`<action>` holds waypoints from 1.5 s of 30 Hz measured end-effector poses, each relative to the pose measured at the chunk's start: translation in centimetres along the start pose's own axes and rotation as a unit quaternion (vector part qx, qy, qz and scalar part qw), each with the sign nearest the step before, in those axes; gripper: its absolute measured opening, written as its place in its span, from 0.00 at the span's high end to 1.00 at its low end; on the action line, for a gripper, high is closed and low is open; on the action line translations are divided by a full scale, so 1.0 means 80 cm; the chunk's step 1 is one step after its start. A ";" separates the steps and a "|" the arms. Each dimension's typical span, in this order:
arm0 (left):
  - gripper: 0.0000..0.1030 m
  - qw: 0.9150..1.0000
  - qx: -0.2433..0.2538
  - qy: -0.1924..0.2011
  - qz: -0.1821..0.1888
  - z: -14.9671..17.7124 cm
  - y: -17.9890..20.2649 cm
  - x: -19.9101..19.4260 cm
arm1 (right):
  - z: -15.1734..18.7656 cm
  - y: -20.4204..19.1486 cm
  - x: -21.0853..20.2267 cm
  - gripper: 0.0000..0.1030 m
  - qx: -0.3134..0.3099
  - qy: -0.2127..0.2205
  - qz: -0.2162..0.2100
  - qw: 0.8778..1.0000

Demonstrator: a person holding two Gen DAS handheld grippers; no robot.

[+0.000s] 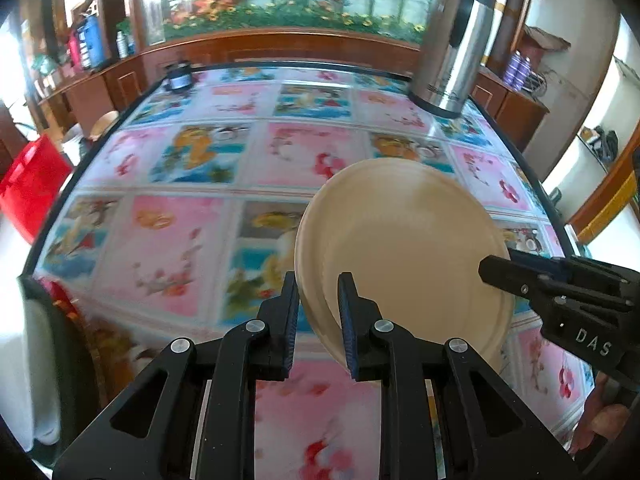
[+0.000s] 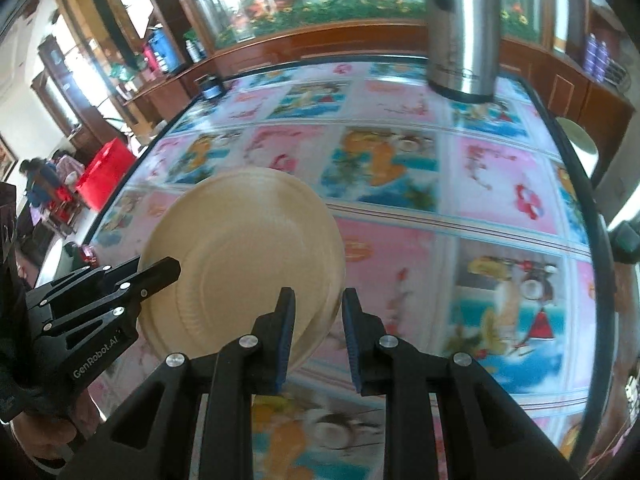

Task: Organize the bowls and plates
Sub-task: 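Lift the beige paper plate with the left tool and carry it over the stack, then lower the beige paper plate onto the white plates and open the left tool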

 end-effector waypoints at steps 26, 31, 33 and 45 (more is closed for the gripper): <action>0.82 0.986 -0.122 0.063 -0.098 0.071 -0.267 -0.172 | -0.008 -0.305 0.004 0.75 -0.185 0.016 -0.088 0.979; 0.82 0.980 -0.145 0.050 -0.124 0.105 -0.314 -0.173 | 0.008 -0.355 0.035 0.75 -0.214 -0.008 -0.106 0.971; 0.82 0.979 -0.156 0.040 -0.124 0.119 -0.326 -0.164 | 0.017 -0.366 0.050 0.75 -0.222 -0.022 -0.104 0.969; 0.81 0.978 -0.168 0.029 -0.120 0.144 -0.331 -0.145 | 0.039 -0.380 0.067 0.75 -0.243 -0.045 -0.084 0.965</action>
Point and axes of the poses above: each gripper's, at about its wrist camera, not at the fingertips, and x roughly the way its jaws point, y to its right, z to its underside, the point moved 6 cm from there along x, roughly the way its jaws point, and after that the axes turned 5 degrees about x, right-handed, at the moved point
